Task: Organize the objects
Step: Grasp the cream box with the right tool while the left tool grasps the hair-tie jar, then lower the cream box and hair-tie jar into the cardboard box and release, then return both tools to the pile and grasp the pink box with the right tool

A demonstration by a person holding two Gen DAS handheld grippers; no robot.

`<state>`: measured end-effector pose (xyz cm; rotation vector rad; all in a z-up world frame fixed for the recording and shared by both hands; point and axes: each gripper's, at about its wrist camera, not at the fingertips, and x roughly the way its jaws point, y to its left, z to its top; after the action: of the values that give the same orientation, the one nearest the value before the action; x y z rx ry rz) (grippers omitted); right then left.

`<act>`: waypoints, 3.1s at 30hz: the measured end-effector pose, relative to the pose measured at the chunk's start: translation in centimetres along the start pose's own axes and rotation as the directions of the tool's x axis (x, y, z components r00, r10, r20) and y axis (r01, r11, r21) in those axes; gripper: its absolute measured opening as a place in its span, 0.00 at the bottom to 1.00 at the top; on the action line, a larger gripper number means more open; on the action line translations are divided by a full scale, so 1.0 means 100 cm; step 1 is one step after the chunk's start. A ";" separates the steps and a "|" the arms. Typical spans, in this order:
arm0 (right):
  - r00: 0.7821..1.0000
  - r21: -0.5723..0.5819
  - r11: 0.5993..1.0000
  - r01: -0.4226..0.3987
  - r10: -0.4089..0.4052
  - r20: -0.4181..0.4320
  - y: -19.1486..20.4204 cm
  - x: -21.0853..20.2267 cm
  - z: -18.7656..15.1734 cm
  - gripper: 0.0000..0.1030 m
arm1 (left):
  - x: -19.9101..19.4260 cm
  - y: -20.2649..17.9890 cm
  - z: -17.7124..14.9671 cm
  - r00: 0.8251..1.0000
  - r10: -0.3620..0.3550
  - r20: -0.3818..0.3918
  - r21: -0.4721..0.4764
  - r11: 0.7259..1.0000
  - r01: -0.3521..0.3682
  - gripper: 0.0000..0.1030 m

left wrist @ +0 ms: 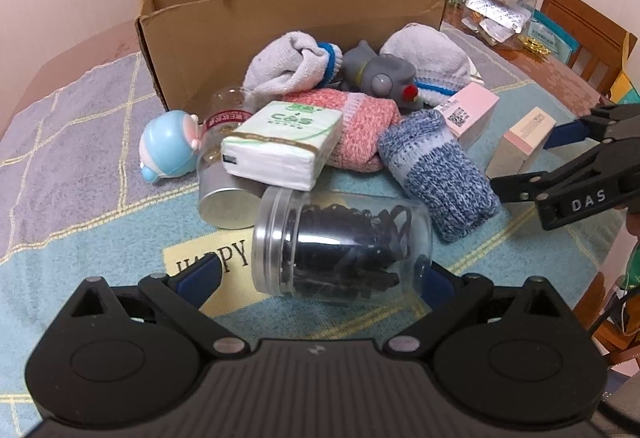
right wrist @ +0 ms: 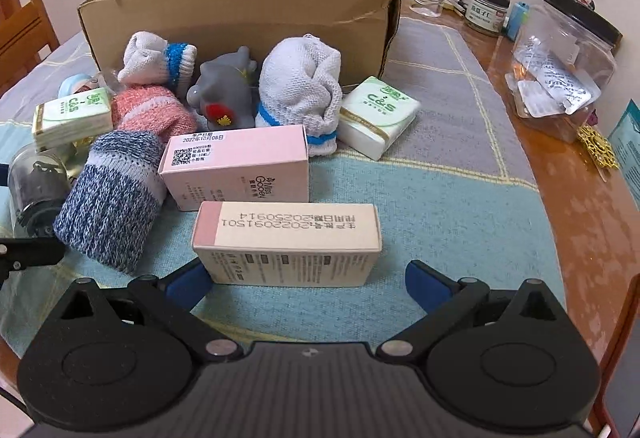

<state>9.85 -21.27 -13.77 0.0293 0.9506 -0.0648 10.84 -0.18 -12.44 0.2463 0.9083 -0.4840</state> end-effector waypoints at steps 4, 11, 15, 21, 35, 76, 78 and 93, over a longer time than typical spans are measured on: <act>1.000 -0.011 1.000 -0.005 0.005 0.013 0.011 0.003 0.002 1.00 | -0.002 0.002 0.000 1.000 -0.002 0.017 -0.013 1.000 0.002 0.96; 1.000 -0.005 1.000 0.001 -0.002 -0.018 0.014 0.005 0.011 0.94 | -0.009 -0.001 0.005 0.998 -0.022 0.054 -0.005 1.000 0.023 0.93; 1.000 -0.002 1.000 0.005 -0.005 -0.025 0.012 0.003 0.012 0.87 | -0.008 -0.001 0.007 0.998 -0.045 0.043 -0.019 0.999 0.046 0.84; 0.999 -0.001 1.000 0.008 -0.008 -0.032 0.011 0.003 0.014 0.81 | -0.008 -0.001 0.009 0.997 -0.070 0.036 -0.026 0.997 0.071 0.75; 0.995 -0.083 0.995 -0.057 0.050 -0.088 0.010 -0.019 0.031 0.81 | -0.030 0.012 0.025 0.991 -0.128 -0.038 -0.002 0.992 0.128 0.73; 0.990 -0.170 0.976 -0.136 0.138 0.001 0.003 0.017 0.237 0.94 | 0.044 0.092 0.263 0.998 0.048 0.043 -0.154 0.987 -0.041 0.92; 0.991 -0.176 0.976 -0.126 0.130 0.013 0.003 0.019 0.237 0.98 | 0.042 0.093 0.262 0.998 0.045 0.044 -0.163 0.986 -0.037 0.92; 0.992 -0.189 0.975 -0.118 0.126 0.031 0.008 -0.006 0.204 1.00 | -0.003 0.074 0.215 0.991 0.122 0.054 -0.144 0.983 -0.113 0.95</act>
<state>26.14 -21.57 -1.48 -0.0868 0.9067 0.1367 29.32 -2.34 0.71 0.1548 0.8574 -0.3151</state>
